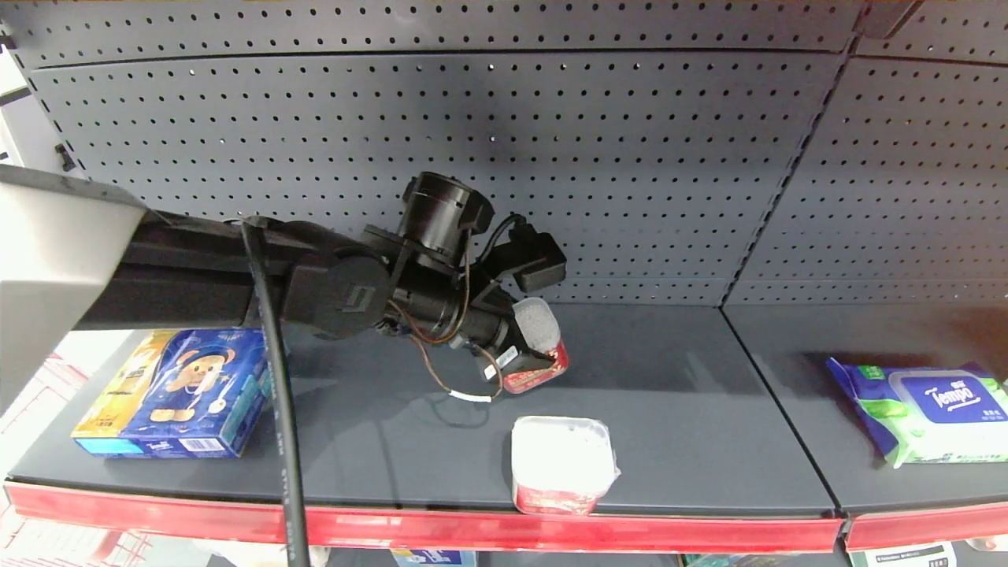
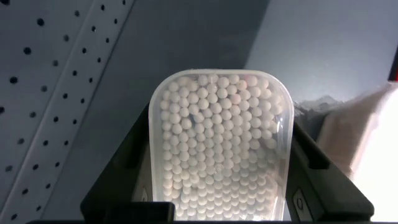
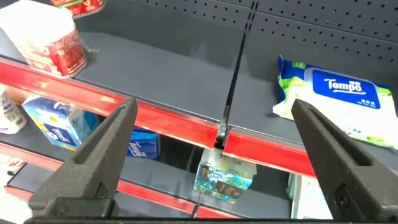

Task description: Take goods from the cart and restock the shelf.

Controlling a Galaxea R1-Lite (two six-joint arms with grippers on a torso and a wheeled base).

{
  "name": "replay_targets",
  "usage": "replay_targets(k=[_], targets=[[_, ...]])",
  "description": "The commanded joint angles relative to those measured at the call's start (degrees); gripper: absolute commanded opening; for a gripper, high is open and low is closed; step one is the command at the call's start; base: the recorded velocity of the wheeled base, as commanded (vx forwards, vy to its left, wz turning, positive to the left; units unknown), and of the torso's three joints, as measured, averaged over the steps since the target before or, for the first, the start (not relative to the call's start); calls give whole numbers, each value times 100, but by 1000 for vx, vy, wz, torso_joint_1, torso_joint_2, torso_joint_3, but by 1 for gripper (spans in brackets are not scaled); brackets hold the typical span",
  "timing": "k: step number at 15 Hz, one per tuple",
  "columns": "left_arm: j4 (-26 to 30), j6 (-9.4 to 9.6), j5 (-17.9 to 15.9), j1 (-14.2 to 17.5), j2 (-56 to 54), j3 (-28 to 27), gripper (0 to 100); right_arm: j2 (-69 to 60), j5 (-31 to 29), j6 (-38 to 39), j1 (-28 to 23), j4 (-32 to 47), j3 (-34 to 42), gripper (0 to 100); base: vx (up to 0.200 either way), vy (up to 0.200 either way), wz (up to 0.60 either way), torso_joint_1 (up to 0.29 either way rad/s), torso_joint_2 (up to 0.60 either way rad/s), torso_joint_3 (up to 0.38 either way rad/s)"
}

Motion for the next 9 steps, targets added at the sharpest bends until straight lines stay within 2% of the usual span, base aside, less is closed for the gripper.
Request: replay_targets(k=[1, 4, 5, 9], targets=[[13, -1, -2, -1, 114, -99, 0, 26, 2, 16, 1, -16, 85, 100, 0, 0, 0, 0, 0, 0], [118, 8, -2, -1, 123, -99, 0, 26, 2, 16, 1, -51, 103, 100, 0, 0, 0, 0, 0, 0], [232, 104, -2, 7, 123, -108, 100, 26, 2, 25, 1, -51, 103, 100, 0, 0, 0, 0, 0, 0], [223, 122, -107, 16, 167, -187, 100, 26, 2, 16, 1, -51, 112, 100, 0, 0, 0, 0, 0, 0]])
